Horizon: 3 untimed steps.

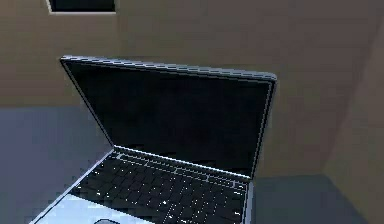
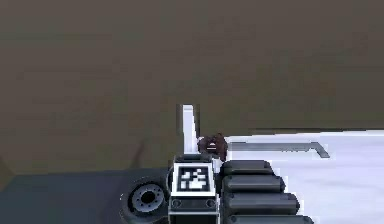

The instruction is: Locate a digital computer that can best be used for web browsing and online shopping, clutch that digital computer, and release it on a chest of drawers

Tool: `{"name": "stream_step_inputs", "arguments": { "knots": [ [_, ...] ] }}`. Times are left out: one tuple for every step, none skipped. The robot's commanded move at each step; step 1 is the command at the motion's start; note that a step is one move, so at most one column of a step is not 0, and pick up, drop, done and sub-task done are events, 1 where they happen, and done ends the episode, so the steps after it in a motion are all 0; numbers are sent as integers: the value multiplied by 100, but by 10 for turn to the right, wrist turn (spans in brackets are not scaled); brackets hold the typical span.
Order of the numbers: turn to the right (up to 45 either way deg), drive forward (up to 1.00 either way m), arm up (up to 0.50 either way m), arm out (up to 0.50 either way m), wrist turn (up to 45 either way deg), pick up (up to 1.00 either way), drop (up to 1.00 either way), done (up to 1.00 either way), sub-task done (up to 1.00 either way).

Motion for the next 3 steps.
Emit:
{"name": "stream_step_inputs", "arguments": {
  "knots": [
    [-210,0,0,0,0,0,0,0,0],
    [0,15,0,0,0,0,0,0,0],
    [-390,0,0,0,0,0,0,0,0]
  ]
}}
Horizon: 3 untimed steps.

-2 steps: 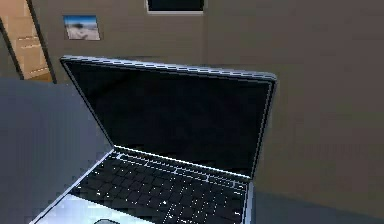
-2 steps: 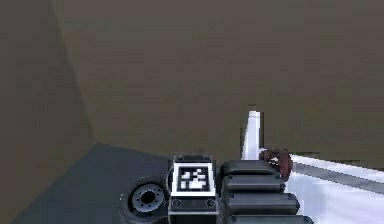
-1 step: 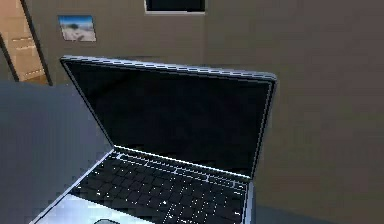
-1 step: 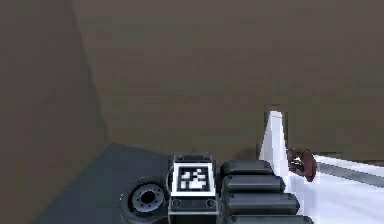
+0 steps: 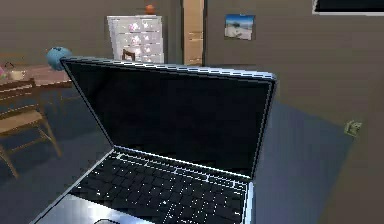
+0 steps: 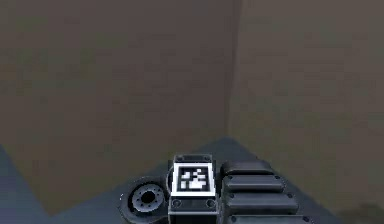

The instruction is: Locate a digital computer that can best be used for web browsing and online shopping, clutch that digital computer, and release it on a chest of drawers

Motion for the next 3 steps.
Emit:
{"name": "stream_step_inputs", "arguments": {
  "knots": [
    [0,100,0,0,0,0,0,0,0],
    [-30,0,0,0,0,0,0,0,0],
    [0,100,0,0,0,0,0,0,0]
  ]
}}
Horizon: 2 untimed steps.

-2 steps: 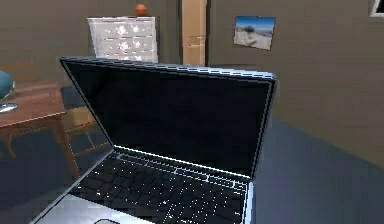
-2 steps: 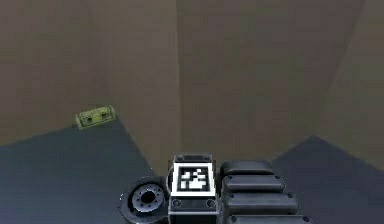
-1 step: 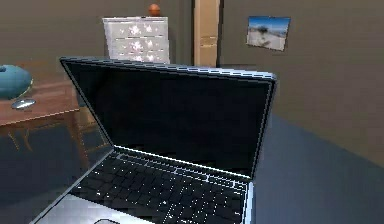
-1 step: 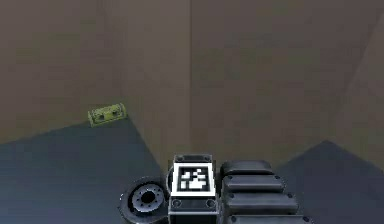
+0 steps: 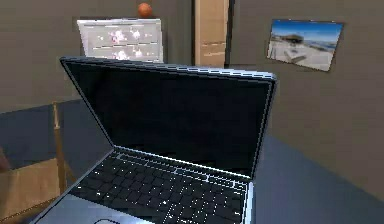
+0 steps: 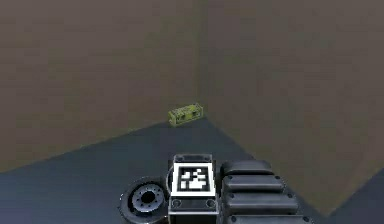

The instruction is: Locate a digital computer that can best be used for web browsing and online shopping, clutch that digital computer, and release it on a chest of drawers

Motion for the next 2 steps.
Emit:
{"name": "stream_step_inputs", "arguments": {
  "knots": [
    [0,100,0,0,0,0,0,0,0],
    [-120,0,0,0,0,0,0,0,0]
  ]
}}
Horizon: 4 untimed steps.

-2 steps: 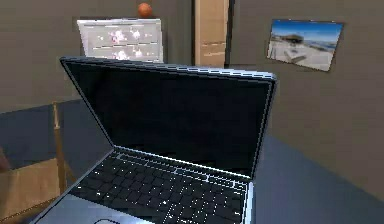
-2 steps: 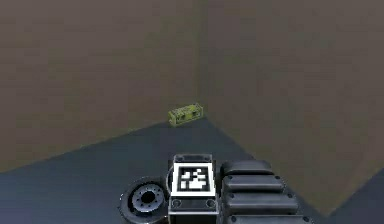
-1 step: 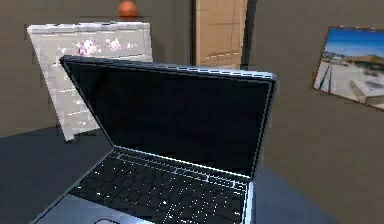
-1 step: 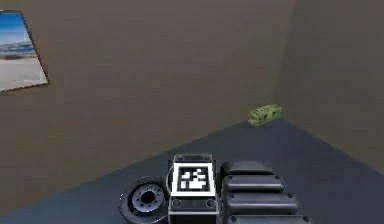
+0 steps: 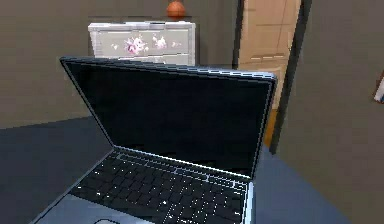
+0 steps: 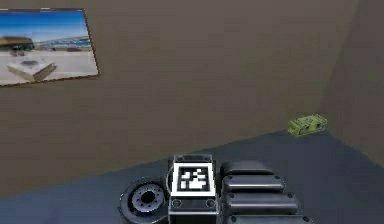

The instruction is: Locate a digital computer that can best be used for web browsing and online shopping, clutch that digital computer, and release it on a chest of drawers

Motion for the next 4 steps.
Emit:
{"name": "stream_step_inputs", "arguments": {
  "knots": [
    [0,10,0,0,0,0,0,0,0],
    [-180,0,0,0,0,0,0,0,0],
    [0,85,0,0,0,0,0,0,0],
    [-450,0,0,0,0,0,0,0,0]
  ]
}}
